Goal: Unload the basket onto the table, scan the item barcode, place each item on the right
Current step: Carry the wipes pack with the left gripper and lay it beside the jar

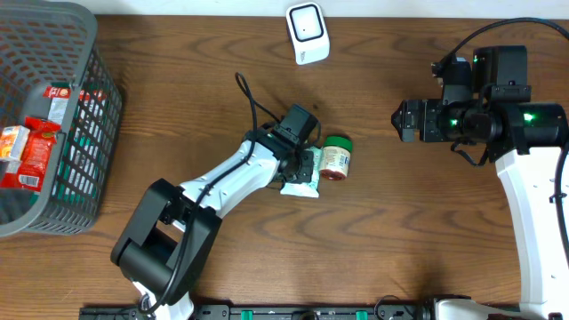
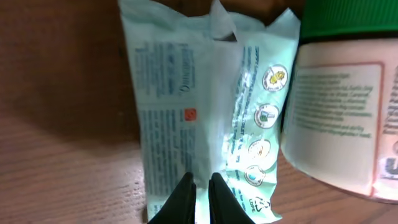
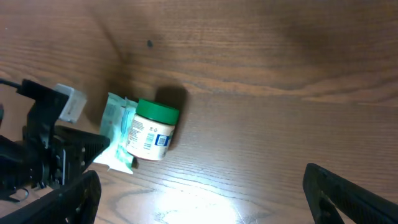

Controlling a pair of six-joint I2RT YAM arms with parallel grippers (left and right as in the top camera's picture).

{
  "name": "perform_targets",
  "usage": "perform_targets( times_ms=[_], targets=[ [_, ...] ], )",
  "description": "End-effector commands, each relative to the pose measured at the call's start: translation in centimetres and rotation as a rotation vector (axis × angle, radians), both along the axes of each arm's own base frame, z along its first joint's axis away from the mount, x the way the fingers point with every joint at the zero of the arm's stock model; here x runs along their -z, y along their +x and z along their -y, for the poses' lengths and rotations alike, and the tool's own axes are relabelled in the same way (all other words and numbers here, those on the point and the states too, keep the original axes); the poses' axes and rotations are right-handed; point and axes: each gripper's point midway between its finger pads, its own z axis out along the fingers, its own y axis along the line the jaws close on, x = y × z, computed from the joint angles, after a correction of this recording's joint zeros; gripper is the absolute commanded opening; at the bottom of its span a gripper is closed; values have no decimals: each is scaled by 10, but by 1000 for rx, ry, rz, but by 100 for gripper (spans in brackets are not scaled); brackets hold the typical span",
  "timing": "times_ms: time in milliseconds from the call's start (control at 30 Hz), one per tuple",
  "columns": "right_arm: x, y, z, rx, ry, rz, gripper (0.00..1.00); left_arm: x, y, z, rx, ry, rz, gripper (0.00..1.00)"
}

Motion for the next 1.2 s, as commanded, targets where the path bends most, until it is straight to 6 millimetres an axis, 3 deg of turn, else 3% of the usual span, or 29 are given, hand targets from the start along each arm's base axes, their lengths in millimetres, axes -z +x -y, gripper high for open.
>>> perform_targets(
  times_ms=[0,167,533,667,900,1167],
  targets=[
    [-4,2,0,9,15,6,99,12,-4,-6,7,34,-17,10],
    [-4,2,0,9,15,6,99,14,1,-17,-14,98,13,10],
    [-4,2,0,9,15,6,99,24,-14,-16,20,151,13,10],
    [-4,2,0,9,15,6,99,11,-4,-13,30,136,51,12],
    [-4,2,0,9,15,6,99,-33,11,-1,22,60,152,15],
    [-4,2,0,9,15,6,99,-22,-7,12,72,62,109,15]
  ],
)
